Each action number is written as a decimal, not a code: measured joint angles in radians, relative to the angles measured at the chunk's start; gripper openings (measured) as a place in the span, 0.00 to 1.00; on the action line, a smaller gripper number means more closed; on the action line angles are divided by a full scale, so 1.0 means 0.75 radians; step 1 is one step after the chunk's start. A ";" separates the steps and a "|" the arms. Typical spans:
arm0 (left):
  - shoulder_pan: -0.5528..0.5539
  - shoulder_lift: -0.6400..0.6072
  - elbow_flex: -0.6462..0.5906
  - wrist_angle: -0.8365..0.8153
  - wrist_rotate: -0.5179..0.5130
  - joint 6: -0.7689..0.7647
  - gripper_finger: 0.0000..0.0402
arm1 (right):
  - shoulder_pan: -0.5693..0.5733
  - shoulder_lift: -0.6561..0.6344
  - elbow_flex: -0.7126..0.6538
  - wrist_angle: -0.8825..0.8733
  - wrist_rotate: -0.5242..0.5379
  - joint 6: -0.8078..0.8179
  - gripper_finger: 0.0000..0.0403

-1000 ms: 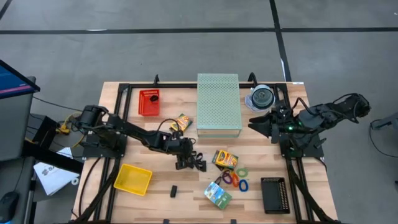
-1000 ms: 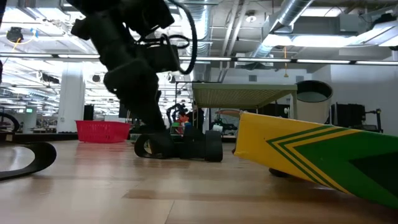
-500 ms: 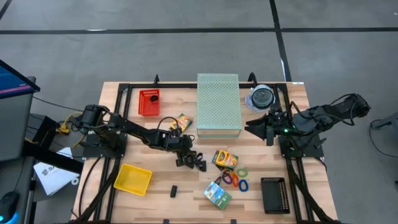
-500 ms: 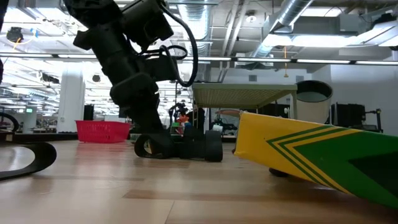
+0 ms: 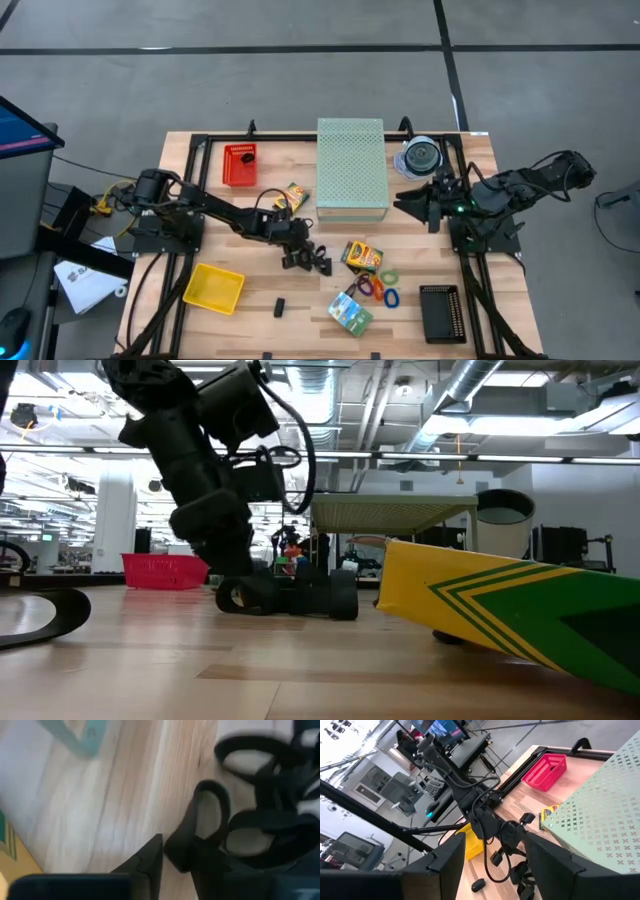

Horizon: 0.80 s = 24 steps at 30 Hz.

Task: Pick & Place Office Desk Supplies
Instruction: Put the black rubber band into the red bin

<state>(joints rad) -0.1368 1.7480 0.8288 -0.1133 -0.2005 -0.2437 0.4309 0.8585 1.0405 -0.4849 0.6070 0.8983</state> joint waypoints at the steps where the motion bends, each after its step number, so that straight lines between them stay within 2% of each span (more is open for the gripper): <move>1: 0.000 0.004 0.000 0.006 0.002 -0.009 0.13 | 0.000 0.000 0.000 0.000 0.004 0.000 0.50; 5: 0.014 -0.004 0.000 0.008 0.010 -0.076 0.02 | 0.000 0.000 0.000 0.003 0.005 0.003 0.50; 11: 0.028 -0.144 -0.001 -0.093 0.013 -0.130 0.01 | 0.000 0.000 0.000 0.010 0.005 0.014 0.50; 14: 0.027 -0.272 -0.001 -0.226 -0.012 -0.168 0.00 | 0.000 0.000 0.000 0.014 0.006 0.014 0.50; 18: 0.028 -0.465 -0.001 -0.494 -0.122 -0.282 0.00 | 0.000 0.000 0.000 0.015 0.030 0.009 0.50; 21: 0.049 -0.617 -0.001 -0.730 -0.168 -0.463 0.00 | -0.002 -0.001 0.000 0.018 0.033 -0.006 0.50; 24: 0.074 -0.789 -0.001 -0.933 -0.208 -0.748 0.00 | -0.003 -0.001 0.000 0.020 0.038 -0.007 0.50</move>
<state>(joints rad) -0.0814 1.1560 0.8284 -0.8131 -0.3566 -0.8049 0.4290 0.8581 1.0405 -0.4701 0.6357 0.8932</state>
